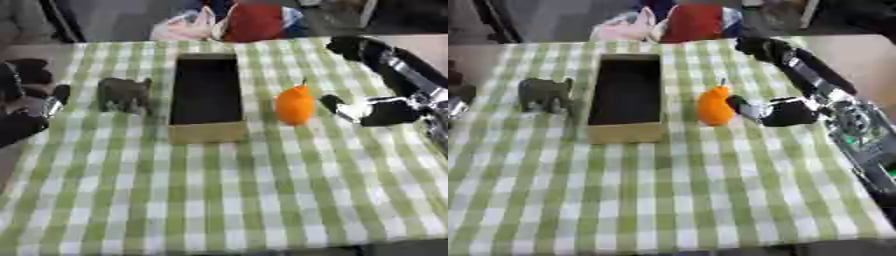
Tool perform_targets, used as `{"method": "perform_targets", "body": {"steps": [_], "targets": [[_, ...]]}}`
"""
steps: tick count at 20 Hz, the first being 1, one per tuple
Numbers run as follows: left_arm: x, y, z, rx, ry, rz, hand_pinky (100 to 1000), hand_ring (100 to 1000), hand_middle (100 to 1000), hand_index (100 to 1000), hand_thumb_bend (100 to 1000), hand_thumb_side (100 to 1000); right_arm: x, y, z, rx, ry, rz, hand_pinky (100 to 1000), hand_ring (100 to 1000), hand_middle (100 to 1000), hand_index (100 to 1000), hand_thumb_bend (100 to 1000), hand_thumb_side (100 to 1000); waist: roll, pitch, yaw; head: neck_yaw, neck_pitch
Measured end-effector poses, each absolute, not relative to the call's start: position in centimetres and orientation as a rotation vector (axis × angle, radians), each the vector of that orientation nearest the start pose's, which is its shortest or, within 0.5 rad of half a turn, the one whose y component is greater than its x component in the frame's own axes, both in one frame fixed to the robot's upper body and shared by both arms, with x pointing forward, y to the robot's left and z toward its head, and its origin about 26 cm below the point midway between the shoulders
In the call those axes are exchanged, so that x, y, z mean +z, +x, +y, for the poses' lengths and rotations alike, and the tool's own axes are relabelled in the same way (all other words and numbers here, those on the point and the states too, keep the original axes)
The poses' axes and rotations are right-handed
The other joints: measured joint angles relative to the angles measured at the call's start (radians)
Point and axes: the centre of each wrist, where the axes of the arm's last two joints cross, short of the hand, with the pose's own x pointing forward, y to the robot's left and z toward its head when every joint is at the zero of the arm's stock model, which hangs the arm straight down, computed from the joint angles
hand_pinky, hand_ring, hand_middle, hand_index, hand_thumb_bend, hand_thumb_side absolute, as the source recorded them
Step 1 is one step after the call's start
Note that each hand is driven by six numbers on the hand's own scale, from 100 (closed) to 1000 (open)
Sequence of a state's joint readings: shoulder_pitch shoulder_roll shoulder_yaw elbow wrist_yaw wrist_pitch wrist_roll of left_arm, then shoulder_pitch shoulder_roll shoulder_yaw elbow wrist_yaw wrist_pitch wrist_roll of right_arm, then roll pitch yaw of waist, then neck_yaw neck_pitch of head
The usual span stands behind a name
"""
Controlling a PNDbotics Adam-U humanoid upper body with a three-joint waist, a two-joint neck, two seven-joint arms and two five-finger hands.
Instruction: Pick up objects on the table and place them in the box.
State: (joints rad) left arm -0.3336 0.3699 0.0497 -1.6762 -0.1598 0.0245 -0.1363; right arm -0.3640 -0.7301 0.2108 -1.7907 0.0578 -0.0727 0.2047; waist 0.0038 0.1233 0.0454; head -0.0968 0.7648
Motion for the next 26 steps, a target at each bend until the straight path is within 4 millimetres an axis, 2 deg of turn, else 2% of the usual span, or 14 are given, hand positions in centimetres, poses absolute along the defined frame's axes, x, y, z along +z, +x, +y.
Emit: {"method": "perform_targets", "body": {"steps": [6,13,26], "targets": [[14.6,34.5,30.3,-0.551,0.349,-1.909,645,719,628,779,384,283,19.9,34.0,-29.6,1.223,-0.297,-1.857,964,943,880,950,408,254,0.000,0.000,0.009,-0.007,0.000],[14.6,34.5,30.1,-0.561,0.342,-1.910,644,719,629,780,384,285,19.6,36.3,-29.7,1.296,-0.286,-1.751,960,940,875,949,415,285,-0.001,0.000,0.017,-0.014,0.000],[14.6,34.5,30.0,-0.572,0.334,-1.908,644,719,629,780,381,287,16.5,41.3,-30.1,1.307,-0.342,-1.603,960,939,874,948,432,311,0.003,0.003,0.029,-0.021,0.000]]}}
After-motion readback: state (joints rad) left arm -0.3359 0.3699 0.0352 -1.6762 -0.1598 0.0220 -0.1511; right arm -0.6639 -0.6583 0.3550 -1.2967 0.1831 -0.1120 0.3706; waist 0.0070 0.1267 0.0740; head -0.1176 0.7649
